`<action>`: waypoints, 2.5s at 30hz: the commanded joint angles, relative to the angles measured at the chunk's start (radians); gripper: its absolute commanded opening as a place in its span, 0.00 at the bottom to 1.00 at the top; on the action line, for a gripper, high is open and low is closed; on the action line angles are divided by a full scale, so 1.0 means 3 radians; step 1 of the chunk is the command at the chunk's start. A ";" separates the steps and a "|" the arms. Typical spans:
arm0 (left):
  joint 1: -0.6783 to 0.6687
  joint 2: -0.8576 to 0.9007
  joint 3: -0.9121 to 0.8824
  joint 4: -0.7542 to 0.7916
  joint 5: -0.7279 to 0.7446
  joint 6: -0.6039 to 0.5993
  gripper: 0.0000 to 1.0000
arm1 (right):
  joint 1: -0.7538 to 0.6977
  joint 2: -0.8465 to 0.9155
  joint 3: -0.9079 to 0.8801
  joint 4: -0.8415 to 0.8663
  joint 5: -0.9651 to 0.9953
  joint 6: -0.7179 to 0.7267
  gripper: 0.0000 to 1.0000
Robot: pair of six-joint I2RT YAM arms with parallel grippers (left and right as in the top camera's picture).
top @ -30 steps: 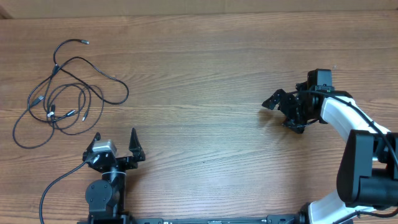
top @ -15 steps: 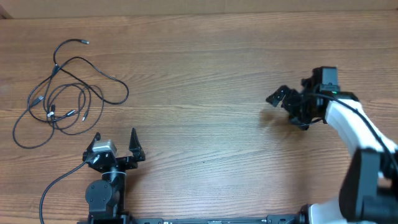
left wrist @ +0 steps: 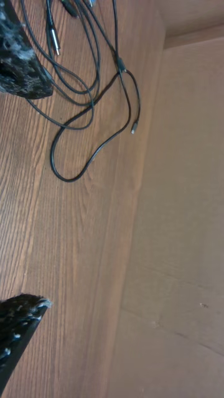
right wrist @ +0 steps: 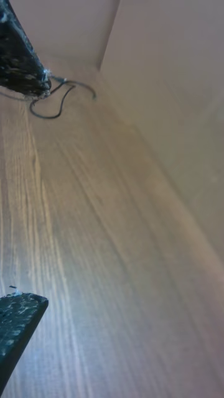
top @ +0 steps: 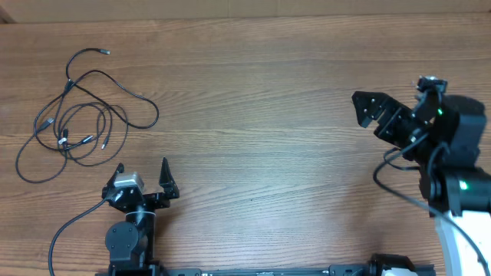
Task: Untangle cables
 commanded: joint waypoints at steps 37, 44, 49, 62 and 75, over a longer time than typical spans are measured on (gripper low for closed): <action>0.0019 -0.0036 -0.0013 0.0011 -0.0031 0.0047 1.00 | 0.0735 -0.2413 -0.0996 0.0629 0.0921 -0.1115 1.00; 0.0019 -0.0036 -0.0014 0.0011 -0.0031 0.0047 1.00 | 0.0735 -0.2950 -0.1656 0.1836 0.0641 -0.1601 1.00; 0.0019 -0.0036 -0.0014 0.0011 -0.0029 0.0047 1.00 | 0.0735 -0.3201 -0.2113 0.2515 0.0642 -0.1602 1.00; 0.0019 -0.0036 -0.0013 0.0011 -0.0031 0.0046 1.00 | 0.0735 -0.3298 -0.3150 0.3218 0.0731 -0.1672 1.00; 0.0019 -0.0036 -0.0014 0.0011 -0.0031 0.0047 0.99 | 0.0736 -0.3298 -0.3301 0.1865 0.0809 -0.1645 1.00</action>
